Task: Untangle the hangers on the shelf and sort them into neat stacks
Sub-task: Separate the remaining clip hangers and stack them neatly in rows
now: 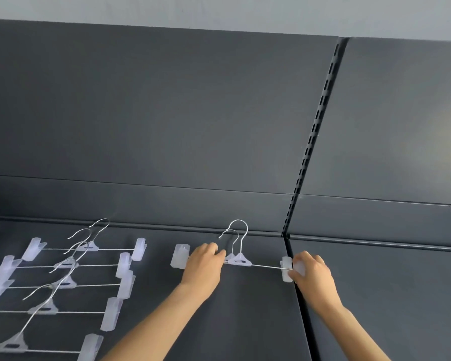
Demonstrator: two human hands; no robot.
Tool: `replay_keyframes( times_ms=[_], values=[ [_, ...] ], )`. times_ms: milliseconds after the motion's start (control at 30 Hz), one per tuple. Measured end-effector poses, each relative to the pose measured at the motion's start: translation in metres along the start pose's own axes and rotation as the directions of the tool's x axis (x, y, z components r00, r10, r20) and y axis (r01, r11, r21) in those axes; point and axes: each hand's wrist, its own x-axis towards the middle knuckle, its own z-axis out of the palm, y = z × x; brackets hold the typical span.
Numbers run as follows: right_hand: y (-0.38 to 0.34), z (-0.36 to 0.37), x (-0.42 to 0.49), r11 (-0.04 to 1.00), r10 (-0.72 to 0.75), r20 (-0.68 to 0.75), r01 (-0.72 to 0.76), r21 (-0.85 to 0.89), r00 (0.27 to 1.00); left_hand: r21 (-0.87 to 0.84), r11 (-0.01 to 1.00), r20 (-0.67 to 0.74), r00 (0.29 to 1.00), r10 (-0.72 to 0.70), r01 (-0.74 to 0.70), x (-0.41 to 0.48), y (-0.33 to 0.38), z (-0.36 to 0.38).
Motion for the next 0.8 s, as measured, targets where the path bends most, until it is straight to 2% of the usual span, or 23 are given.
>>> replay_keyframes(
  times_ms=[100, 300, 533, 633, 800],
  values=[
    [-0.002, 0.001, -0.007, 0.999, -0.035, -0.011, 0.035, 0.032, 0.999, -0.008, 1.0, -0.057, 0.998, 0.01, -0.01, -0.01, -0.013, 0.003],
    [0.0, 0.022, -0.037, 0.998, -0.036, 0.033, 0.034, 0.058, 0.999, -0.111, 0.993, -0.049, 0.998, 0.039, -0.044, -0.048, -0.025, 0.007],
    [-0.007, 0.029, -0.041, 0.997, -0.028, -0.006, 0.028, -0.071, 1.0, -0.154, 0.988, -0.035, 0.999, -0.013, 0.008, -0.043, -0.028, 0.014],
    [-0.007, 0.027, -0.043, 0.997, 0.01, -0.015, -0.011, -0.08, 1.0, -0.143, 0.99, -0.011, 1.0, -0.006, 0.004, -0.042, -0.025, 0.014],
    [-0.011, 0.023, -0.044, 0.998, 0.031, -0.012, -0.031, -0.053, 0.999, -0.177, 0.983, -0.074, 0.996, 0.041, -0.054, -0.047, -0.025, 0.008]
  ],
)
